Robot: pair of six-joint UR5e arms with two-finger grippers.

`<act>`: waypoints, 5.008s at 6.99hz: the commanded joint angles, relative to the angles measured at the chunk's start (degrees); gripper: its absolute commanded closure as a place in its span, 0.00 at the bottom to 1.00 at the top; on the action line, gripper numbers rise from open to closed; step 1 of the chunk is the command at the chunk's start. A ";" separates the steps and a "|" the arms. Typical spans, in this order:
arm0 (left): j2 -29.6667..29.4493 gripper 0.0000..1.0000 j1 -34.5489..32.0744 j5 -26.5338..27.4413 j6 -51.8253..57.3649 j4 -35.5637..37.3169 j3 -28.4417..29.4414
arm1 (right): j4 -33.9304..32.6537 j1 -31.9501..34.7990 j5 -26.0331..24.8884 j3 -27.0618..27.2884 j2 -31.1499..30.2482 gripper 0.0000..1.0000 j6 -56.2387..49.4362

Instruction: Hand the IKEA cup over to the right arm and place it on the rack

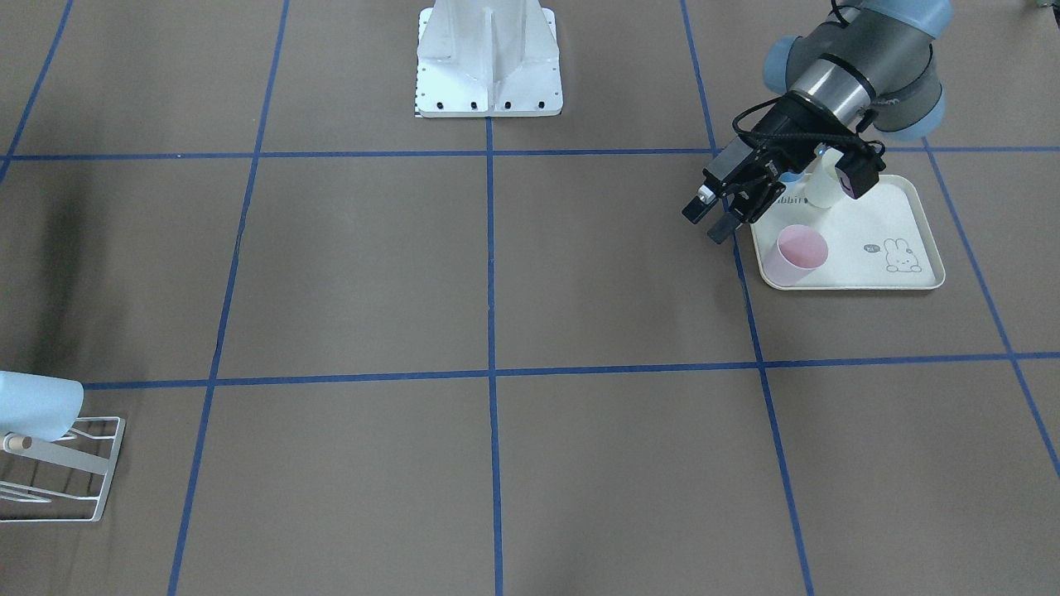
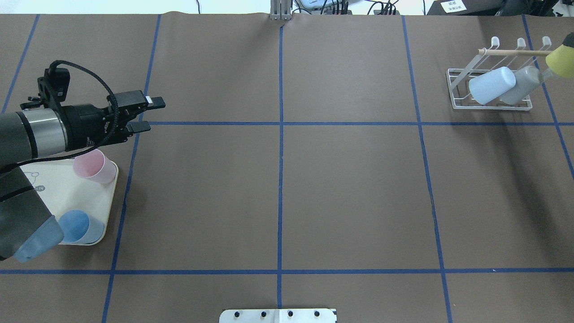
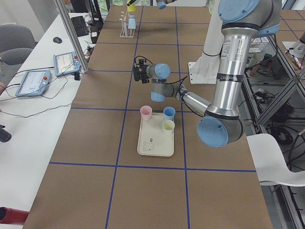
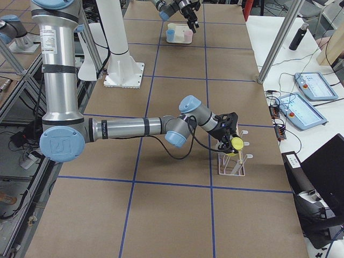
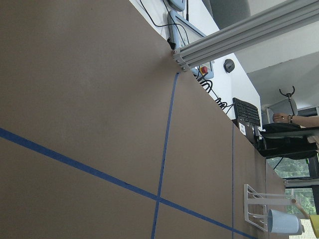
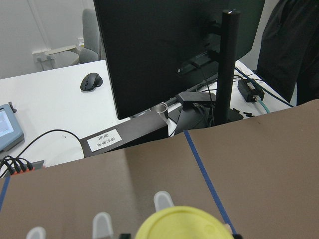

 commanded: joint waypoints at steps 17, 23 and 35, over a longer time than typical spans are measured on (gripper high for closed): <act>0.03 0.01 0.03 -0.09 -0.01 -0.18 0.30 | 0.01 -3.51 -3.05 -1.91 -2.03 0.02 0.22; 14.94 0.01 -10.21 -2.44 33.17 7.96 -0.22 | 0.01 -6.93 2.38 7.65 0.52 0.01 4.76; 30.89 0.22 -5.34 -24.43 40.43 17.31 -0.51 | 0.45 -15.73 2.75 14.00 -1.85 0.01 7.17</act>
